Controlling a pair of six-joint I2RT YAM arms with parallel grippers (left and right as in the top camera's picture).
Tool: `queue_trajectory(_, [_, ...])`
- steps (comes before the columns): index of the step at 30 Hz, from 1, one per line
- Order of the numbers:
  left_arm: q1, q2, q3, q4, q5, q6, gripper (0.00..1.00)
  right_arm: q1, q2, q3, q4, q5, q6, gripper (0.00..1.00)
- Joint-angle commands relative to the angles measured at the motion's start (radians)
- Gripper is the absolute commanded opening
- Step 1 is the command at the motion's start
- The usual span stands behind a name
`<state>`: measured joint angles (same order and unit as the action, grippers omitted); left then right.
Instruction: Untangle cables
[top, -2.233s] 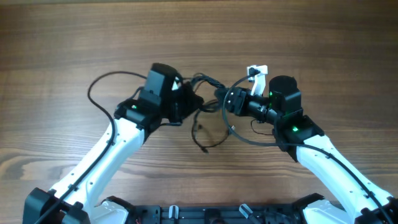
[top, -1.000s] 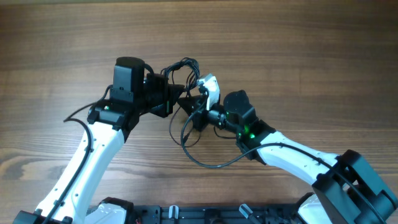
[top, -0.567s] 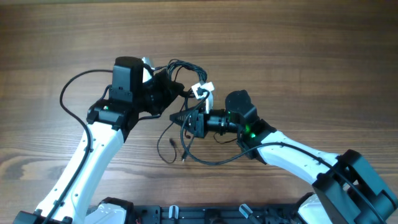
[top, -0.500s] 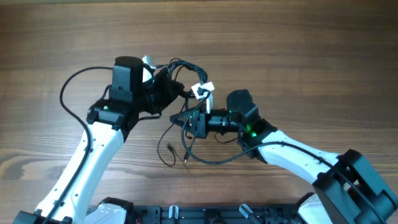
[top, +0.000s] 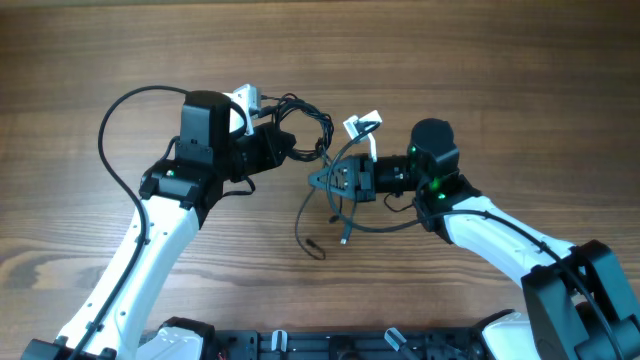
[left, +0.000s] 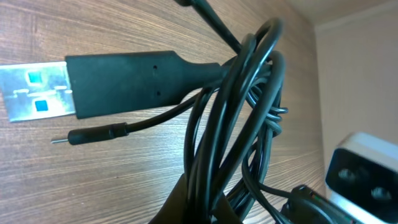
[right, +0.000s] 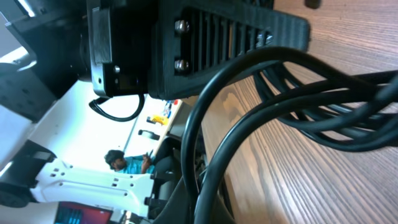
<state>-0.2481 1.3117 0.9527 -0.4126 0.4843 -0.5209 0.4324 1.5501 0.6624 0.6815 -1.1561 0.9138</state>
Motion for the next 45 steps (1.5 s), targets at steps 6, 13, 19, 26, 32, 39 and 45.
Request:
queue_trajectory(6, [-0.073,-0.014,-0.005,-0.003,-0.002,0.129,0.04,-0.011,-0.023,0.010,0.013,0.155,0.093,0.05])
queue_trajectory(13, [-0.171,-0.014,-0.005,-0.030,-0.011,0.234,0.04,-0.021,-0.023,0.010,0.013,0.375,0.137,0.04])
queue_trajectory(19, [-0.169,-0.014,-0.005,-0.040,-0.039,0.254,0.04,-0.057,-0.023,0.010,-0.032,0.452,0.132,0.05])
queue_trajectory(26, [-0.169,-0.014,-0.005,0.002,0.027,0.248,0.04,-0.051,-0.017,0.010,-0.257,0.542,0.052,0.05])
queue_trajectory(32, [-0.177,-0.014,-0.005,0.066,0.204,0.248,0.04,-0.038,-0.016,0.010,-0.207,0.553,0.058,0.05])
queue_trajectory(39, [-0.217,-0.014,-0.005,0.145,0.203,0.182,0.04,0.039,-0.016,0.010,-0.144,0.587,0.055,0.05])
queue_trajectory(45, [-0.179,-0.014,-0.005,0.162,0.146,0.089,0.04,0.014,-0.017,0.010,-0.144,0.552,0.054,0.65])
